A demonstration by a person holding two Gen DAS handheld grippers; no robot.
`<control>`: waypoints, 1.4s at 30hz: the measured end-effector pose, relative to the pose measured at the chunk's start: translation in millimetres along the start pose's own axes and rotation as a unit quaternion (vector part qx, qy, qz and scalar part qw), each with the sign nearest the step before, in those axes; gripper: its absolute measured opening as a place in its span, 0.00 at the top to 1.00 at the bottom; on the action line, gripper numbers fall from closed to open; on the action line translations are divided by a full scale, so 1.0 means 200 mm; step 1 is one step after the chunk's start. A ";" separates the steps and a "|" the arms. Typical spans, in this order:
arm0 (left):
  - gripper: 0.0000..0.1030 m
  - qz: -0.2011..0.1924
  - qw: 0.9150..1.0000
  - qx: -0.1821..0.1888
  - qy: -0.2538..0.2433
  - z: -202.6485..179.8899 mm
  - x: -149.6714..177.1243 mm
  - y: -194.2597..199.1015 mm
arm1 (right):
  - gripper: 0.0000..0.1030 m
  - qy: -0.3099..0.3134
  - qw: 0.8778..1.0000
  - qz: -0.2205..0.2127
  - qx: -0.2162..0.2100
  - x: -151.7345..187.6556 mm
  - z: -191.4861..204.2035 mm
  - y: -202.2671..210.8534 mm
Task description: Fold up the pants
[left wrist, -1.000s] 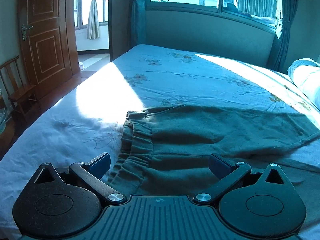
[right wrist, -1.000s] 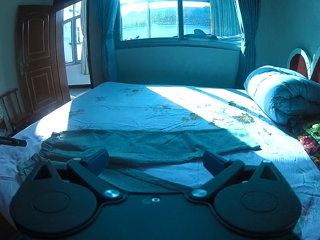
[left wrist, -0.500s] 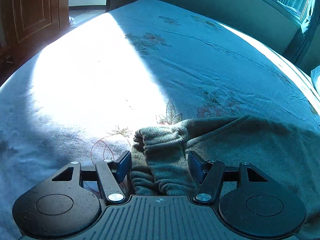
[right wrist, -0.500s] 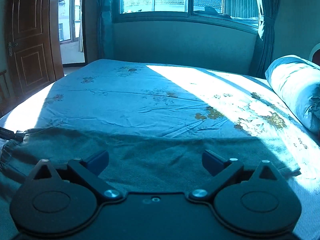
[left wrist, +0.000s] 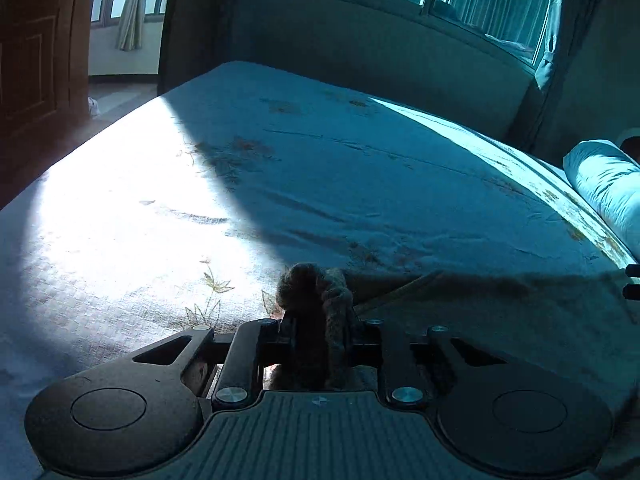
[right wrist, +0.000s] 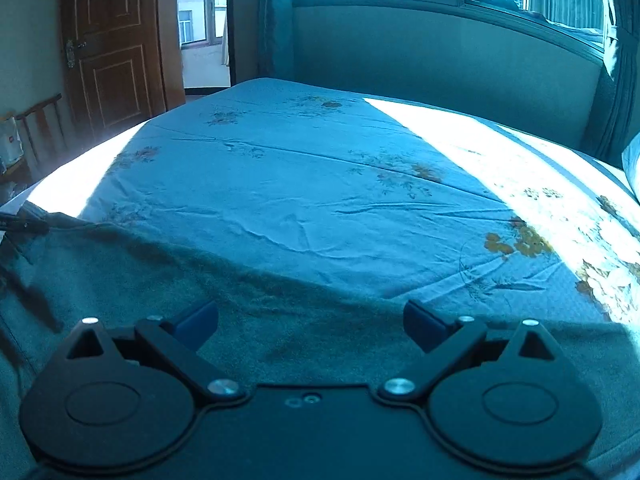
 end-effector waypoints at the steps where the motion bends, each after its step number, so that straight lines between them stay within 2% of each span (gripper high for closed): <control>1: 0.81 -0.004 1.000 0.005 -0.004 0.00 -0.01 0.02 | 0.10 0.011 1.000 0.002 -0.006 -0.01 0.00 -0.05; 3: 0.81 -0.001 1.000 0.007 -0.014 -0.01 -0.02 0.03 | 0.10 0.029 0.999 0.008 -0.012 -0.03 0.00 -0.12; 8: 0.81 0.012 1.000 0.011 -0.020 0.03 0.00 -0.01 | 0.11 0.089 0.994 0.064 -0.014 0.00 0.02 -0.31; 14: 0.81 0.016 1.000 0.010 -0.025 0.03 0.05 -0.05 | 0.13 0.107 0.989 0.093 -0.037 0.03 0.00 -0.40; 16: 0.81 0.017 1.000 0.010 -0.023 0.03 0.06 -0.06 | 0.37 0.108 0.988 0.099 -0.059 0.02 0.00 -0.42; 17: 0.81 0.018 0.999 0.010 -0.025 0.03 0.06 -0.07 | 0.64 0.104 0.987 0.102 -0.069 0.00 0.00 -0.42; 18: 0.81 0.019 0.999 0.009 -0.026 0.03 0.07 -0.07 | 0.78 0.108 0.986 0.103 -0.069 -0.02 0.00 -0.43; 20: 0.81 0.020 0.999 0.008 -0.027 0.03 0.07 -0.08 | 0.83 0.130 0.981 0.117 -0.079 -0.03 0.02 -0.45; 24: 0.81 0.017 0.999 0.010 -0.032 0.03 0.07 -0.07 | 0.77 0.138 0.974 0.150 -0.097 -0.03 0.01 -0.46; 28: 0.80 0.025 0.999 0.017 -0.031 0.04 0.09 -0.09 | 0.76 0.116 0.972 0.170 -0.109 -0.01 -0.01 -0.46; 29: 0.80 0.036 0.999 0.015 -0.027 0.05 0.10 -0.12 | 0.80 0.108 0.973 0.171 -0.109 0.00 -0.01 -0.47; 30: 0.81 0.045 0.998 0.011 -0.031 0.05 0.13 -0.15 | 0.91 0.105 0.974 0.170 -0.109 0.01 0.00 -0.46; 32: 0.82 0.045 0.998 0.002 -0.044 0.03 0.15 -0.18 | 0.99 0.104 0.977 0.158 -0.098 0.00 0.01 -0.42; 35: 0.83 0.003 0.999 0.011 -0.036 0.02 0.11 -0.09 | 1.00 0.108 0.982 0.128 -0.087 -0.01 0.03 -0.29; 39: 0.83 -0.066 0.995 0.041 -0.060 0.00 0.05 0.18 | 1.00 0.130 0.984 0.084 -0.084 -0.02 0.11 0.06; 42: 0.83 -0.105 0.988 0.067 -0.088 -0.03 0.03 0.40 | 1.00 0.153 0.983 0.054 -0.082 0.03 0.19 0.38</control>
Point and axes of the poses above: each gripper's, at about its wrist camera, not at the fingertips, and y roughly against the way its jaws point, z to its left, x to its underside, the point moved 8 cm from there along -y, roughly the way its jaws point, and after that the axes turned 10 degrees about -y, right-handed, at the moved point
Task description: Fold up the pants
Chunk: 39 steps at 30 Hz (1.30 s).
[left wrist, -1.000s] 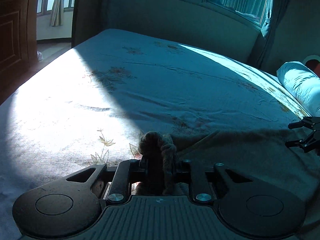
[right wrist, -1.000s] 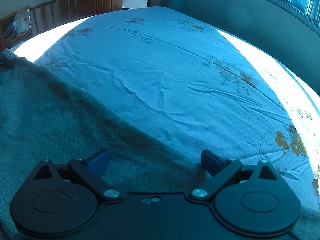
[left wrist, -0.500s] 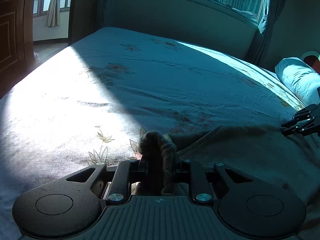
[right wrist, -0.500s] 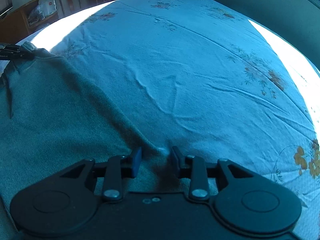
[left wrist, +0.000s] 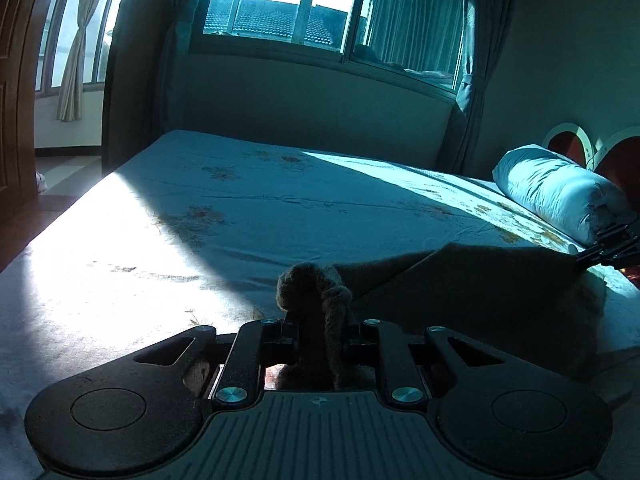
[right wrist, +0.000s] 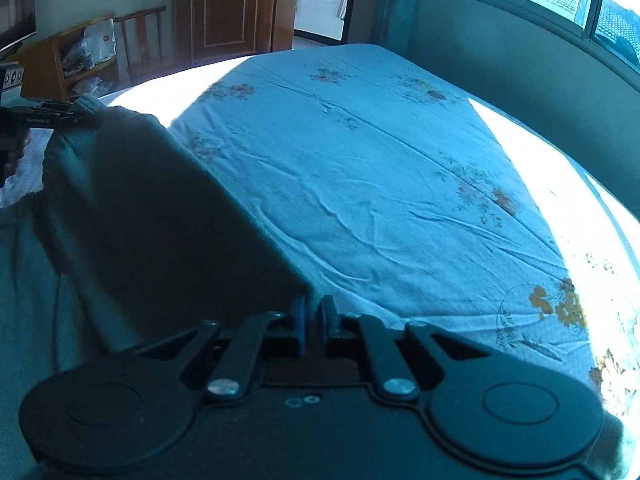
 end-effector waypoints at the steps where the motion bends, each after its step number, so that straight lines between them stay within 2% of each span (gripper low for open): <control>1: 0.83 -0.009 1.000 0.010 -0.014 -0.03 -0.01 0.08 | 1.00 0.016 1.000 -0.007 0.006 0.04 0.06 0.09; 4: 0.80 -0.012 0.998 0.024 -0.058 -0.14 0.04 0.27 | 1.00 0.043 0.999 -0.011 0.008 0.22 0.25 0.32; 5: 0.77 -0.005 0.997 0.024 -0.071 -0.17 0.08 0.32 | 1.00 0.060 0.998 -0.008 0.018 0.31 0.32 0.37; 6: 0.69 0.005 0.997 0.023 -0.069 -0.20 0.13 0.39 | 0.98 0.062 0.998 -0.007 0.024 0.39 0.37 0.40; 7: 0.61 0.010 0.998 0.021 -0.052 -0.21 0.19 0.46 | 0.95 0.066 0.997 -0.010 0.032 0.48 0.42 0.43; 9: 0.56 0.035 0.999 -0.003 -0.024 -0.21 0.31 0.56 | 0.94 0.056 0.996 -0.019 0.061 0.63 0.47 0.48; 12: 0.56 0.069 0.996 -0.056 0.023 -0.22 0.51 0.73 | 0.92 -0.026 0.997 -0.037 0.066 0.76 0.47 0.56; 15: 0.56 0.096 0.988 -0.085 0.086 -0.24 0.65 0.87 | 0.92 -0.092 0.990 -0.069 0.084 0.81 0.44 0.64; 17: 0.56 0.083 0.982 -0.098 0.135 -0.24 0.68 0.95 | 0.92 -0.122 0.984 -0.083 0.101 0.82 0.41 0.66; 19: 0.56 0.050 0.970 -0.106 0.212 -0.25 0.68 1.02 | 0.90 -0.141 0.979 -0.096 0.115 0.82 0.40 0.68; 20: 0.56 0.038 0.967 -0.103 0.231 -0.26 0.67 1.04 | 0.90 -0.148 0.976 -0.099 0.122 0.83 0.41 0.68; 25: 0.56 0.028 0.958 -0.090 0.269 -0.43 0.63 0.98 | 0.89 -0.207 0.963 -0.107 0.133 0.82 0.43 0.64; 31: 0.56 0.026 0.946 -0.082 0.314 -0.49 0.62 0.81 | 0.85 -0.284 0.944 -0.103 0.133 0.81 0.42 0.53; 33: 0.56 0.030 0.943 -0.085 0.320 -0.49 0.63 0.77 | 0.83 -0.297 0.940 -0.094 0.138 0.82 0.42 0.49; 35: 0.56 0.030 0.937 -0.081 0.338 -0.49 0.65 0.74 | 0.80 -0.312 0.936 -0.085 0.141 0.84 0.41 0.44; 39: 0.56 0.030 0.937 -0.076 0.339 -0.49 0.67 0.71 | 0.73 -0.350 0.922 -0.072 0.149 0.86 0.39 0.35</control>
Point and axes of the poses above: each gripper's, at about its wrist camera, not at the fingertips, and y roughly against the way its jaws point, z to its left, x to its underside, the point moved 8 cm from there along -y, roughly the way its jaws point, and after that the axes turned 10 degrees about -y, right-handed, at the moved point
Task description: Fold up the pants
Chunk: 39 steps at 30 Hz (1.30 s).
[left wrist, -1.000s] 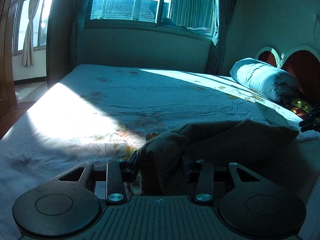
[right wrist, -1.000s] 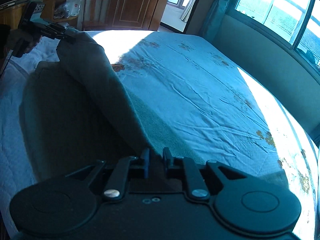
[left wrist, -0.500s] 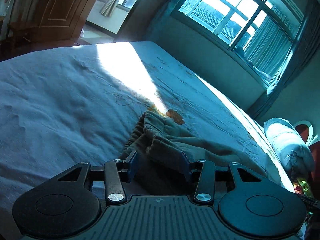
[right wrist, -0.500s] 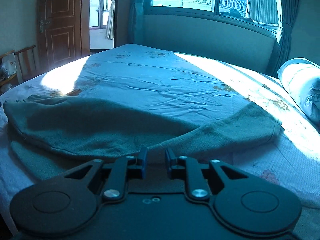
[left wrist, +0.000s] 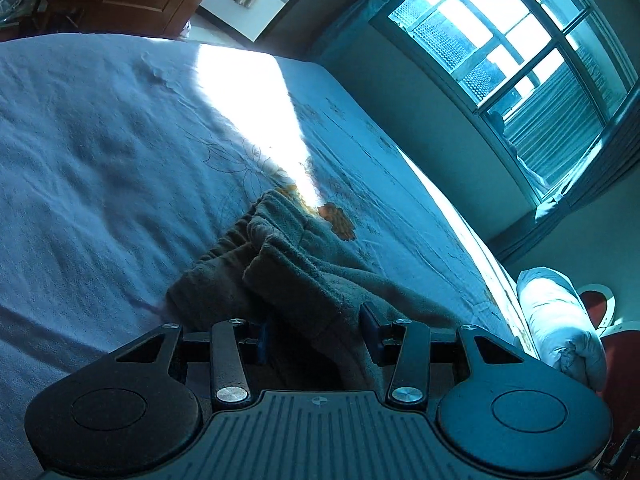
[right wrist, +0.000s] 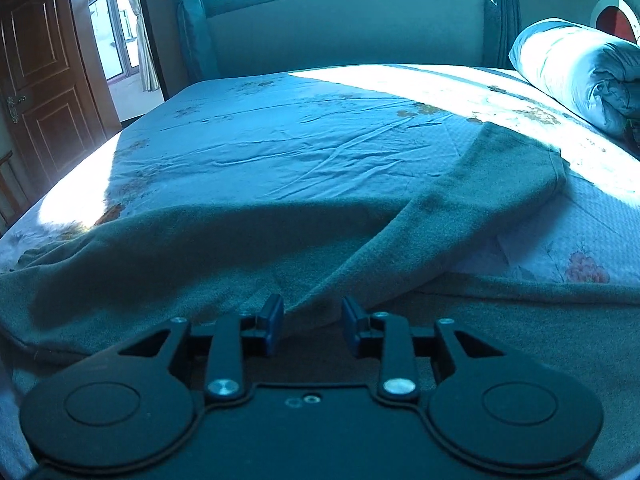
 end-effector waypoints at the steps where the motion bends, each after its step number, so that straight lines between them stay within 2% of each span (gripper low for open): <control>1: 0.56 0.003 1.000 0.003 0.001 0.00 0.00 -0.01 | 0.71 -0.011 1.000 0.003 0.005 0.00 -0.01 -0.02; 3: 0.56 0.004 1.000 0.003 0.003 0.01 0.00 -0.02 | 0.57 -0.034 0.999 0.015 0.018 0.00 -0.02 -0.08; 5: 0.56 0.005 1.000 0.003 0.005 0.01 -0.02 -0.04 | 0.53 -0.065 0.997 0.039 0.019 0.00 -0.05 -0.15; 6: 0.61 0.007 1.000 0.001 0.004 0.01 -0.03 -0.05 | 0.73 -0.084 0.995 0.052 0.005 0.01 -0.05 -0.18; 7: 0.71 0.013 1.000 0.005 0.002 0.00 -0.04 -0.06 | 0.96 -0.104 0.992 0.065 -0.020 0.01 -0.06 -0.20; 9: 0.75 0.022 1.000 0.010 -0.016 -0.03 -0.07 -0.09 | 1.00 -0.110 0.992 0.058 -0.033 0.00 -0.07 -0.21; 11: 0.76 0.027 0.998 0.035 -0.045 -0.10 -0.18 -0.12 | 1.00 -0.098 0.993 0.020 -0.063 -0.08 -0.04 -0.13; 12: 0.77 0.016 0.997 0.059 -0.055 -0.15 -0.27 -0.13 | 1.00 -0.088 0.993 -0.006 -0.076 -0.14 -0.01 -0.06; 14: 0.77 -0.015 0.990 0.135 -0.049 -0.25 -0.47 -0.08 | 1.00 -0.070 0.991 -0.056 -0.100 -0.24 0.02 0.14; 15: 0.77 -0.016 0.981 0.188 -0.043 -0.29 -0.54 -0.05 | 1.00 -0.064 0.989 -0.071 -0.110 -0.25 0.02 0.26; 16: 0.77 -0.013 0.975 0.215 -0.048 -0.29 -0.56 -0.03 | 1.00 -0.060 0.987 -0.090 -0.117 -0.22 0.01 0.37; 17: 0.76 -0.007 0.975 0.212 -0.062 -0.26 -0.55 -0.02 | 1.00 -0.057 0.985 -0.104 -0.125 -0.16 -0.01 0.47; 18: 0.76 0.015 0.980 0.180 -0.083 -0.18 -0.47 -0.05 | 1.00 -0.056 0.984 -0.102 -0.136 -0.06 -0.03 0.50; 19: 0.76 0.051 0.984 0.147 -0.087 -0.09 -0.37 -0.11 | 1.00 -0.038 0.987 -0.083 -0.134 0.05 -0.03 0.45; 20: 0.76 0.088 0.986 0.112 -0.087 0.00 -0.28 -0.17 | 1.00 -0.017 0.994 -0.032 -0.102 0.17 -0.03 0.32; 21: 0.76 0.129 0.984 0.076 -0.096 0.08 -0.16 -0.24 | 1.00 -0.031 0.996 0.019 -0.080 0.27 -0.06 0.19; 22: 0.77 0.127 0.984 0.071 -0.104 0.11 -0.10 -0.25 | 1.00 -0.064 0.994 0.034 -0.081 0.32 -0.08 0.13; 23: 0.77 0.112 0.986 0.076 -0.098 0.12 -0.09 -0.23 | 1.00 -0.075 0.994 0.025 -0.082 0.33 -0.08 0.12; 25: 0.76 0.095 0.989 0.081 -0.080 0.11 -0.10 -0.19 | 1.00 -0.079 0.993 0.022 -0.081 0.33 -0.07 0.12; 28: 0.76 0.080 0.988 0.089 -0.099 0.04 -0.16 -0.15 | 1.00 -0.061 0.995 0.015 -0.083 0.29 -0.06 0.19; 30: 0.76 0.062 0.987 0.102 -0.106 0.01 -0.19 -0.09 | 1.00 -0.054 0.994 -0.008 -0.096 0.24 -0.06 0.29; 32: 0.76 0.067 0.986 0.095 -0.119 0.03 -0.18 -0.08 | 1.00 -0.049 0.994 -0.009 -0.096 0.26 -0.06 0.32; 34: 0.76 0.106 0.984 0.062 -0.131 0.12 -0.10 -0.17 | 1.00 -0.044 0.996 0.030 -0.074 0.36 -0.07 0.21; 35: 0.76 0.103 0.985 0.066 -0.126 0.13 -0.09 -0.18 | 1.00 -0.051 0.995 0.043 -0.068 0.40 -0.08 0.16; 37: 0.76 0.087 0.987 0.072 -0.112 0.12 -0.11 -0.16 | 1.00 -0.065 0.995 0.032 -0.072 0.38 -0.08 0.17; 39: 0.76 0.077 0.986 0.075 -0.124 0.10 -0.12 -0.12 | 1.00 -0.059 0.995 0.025 -0.072 0.36 -0.06 0.21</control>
Point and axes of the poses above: each gripper's, at about its wrist camera, not at the fingertips, and y roughly against the way its jaws point, z to its left, x to its underside, the point moved 8 cm from there along -y, roughly the way its jaws point, and after that the axes turned 10 degrees about -y, right-handed, at the moved point
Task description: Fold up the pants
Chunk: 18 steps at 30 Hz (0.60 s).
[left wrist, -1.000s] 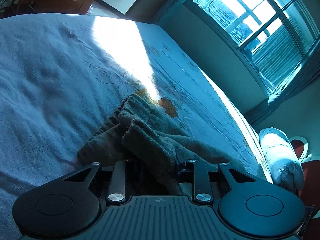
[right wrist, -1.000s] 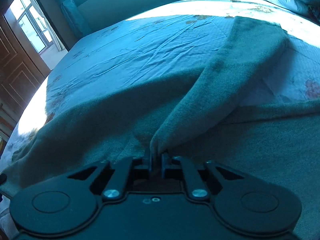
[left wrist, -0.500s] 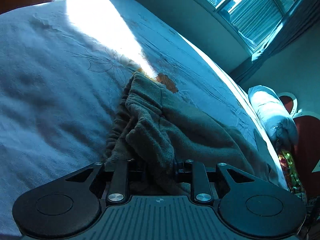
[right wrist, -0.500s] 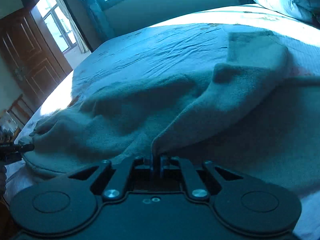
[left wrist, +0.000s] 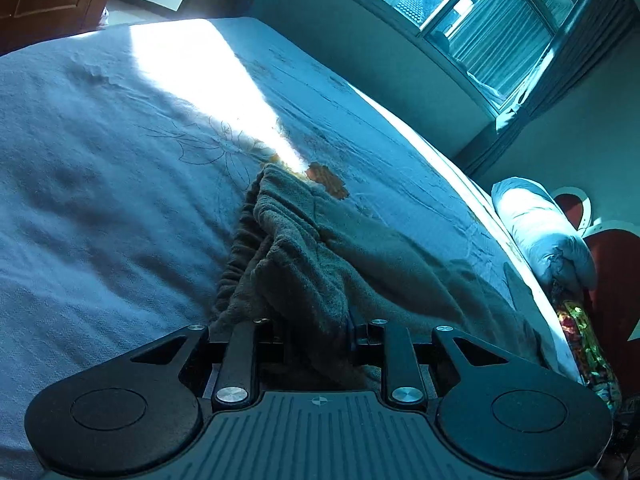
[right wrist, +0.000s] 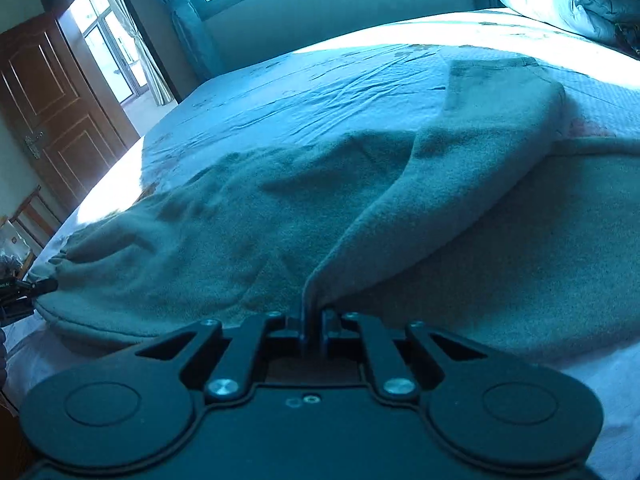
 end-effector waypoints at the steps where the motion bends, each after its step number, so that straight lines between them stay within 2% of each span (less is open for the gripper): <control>1: 0.76 -0.002 1.000 0.000 -0.008 -0.01 -0.01 0.01 | 1.00 0.008 1.000 -0.006 -0.002 -0.01 0.01 0.03; 3: 0.76 0.001 1.000 -0.003 -0.021 -0.02 -0.01 0.02 | 1.00 0.013 1.000 -0.016 -0.007 -0.02 0.03 0.06; 4: 0.76 0.018 0.999 -0.018 -0.031 -0.01 0.01 -0.01 | 1.00 0.013 1.000 -0.010 -0.004 -0.01 0.02 0.04; 6: 0.76 0.021 0.999 -0.017 -0.031 0.00 0.02 -0.04 | 1.00 0.009 1.000 0.012 0.011 0.03 -0.01 -0.02; 10: 0.76 -0.037 0.997 0.029 -0.055 -0.09 -0.15 0.06 | 1.00 0.011 1.000 -0.019 -0.005 -0.02 0.02 0.06; 12: 0.76 -0.091 0.990 0.075 -0.075 -0.17 -0.24 0.14 | 1.00 0.011 1.000 -0.026 -0.008 -0.03 0.02 0.07; 13: 0.76 -0.107 0.988 0.088 -0.066 -0.15 -0.24 0.15 | 1.00 0.012 1.000 -0.020 -0.007 -0.02 0.01 0.06; 14: 0.76 -0.055 0.995 0.073 -0.033 -0.08 -0.17 0.06 | 1.00 0.010 1.000 -0.009 -0.001 0.00 -0.01 0.03; 15: 0.76 0.011 0.999 0.048 -0.022 -0.01 -0.07 -0.04 | 1.00 0.000 1.000 0.003 0.002 0.02 -0.03 0.00; 16: 0.77 0.042 0.998 0.026 -0.036 0.02 0.03 -0.10 | 1.00 -0.008 1.000 0.005 0.001 0.03 -0.04 0.00; 17: 0.77 0.023 0.998 0.032 -0.041 0.02 0.05 -0.07 | 1.00 -0.004 1.000 0.002 0.003 0.03 -0.04 0.00; 18: 0.77 0.013 0.999 0.036 -0.023 0.03 0.05 -0.05 | 1.00 0.004 1.000 0.000 0.004 0.03 -0.03 0.00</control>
Point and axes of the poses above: each gripper's, at about its wrist camera, not at the fingertips, and y roughly against the way its jaws point, z to its left, x to its underside, the point moved 8 cm from there along -y, roughly the way its jaws point, and after that the axes turned 10 degrees about -y, right-handed, at the moved point
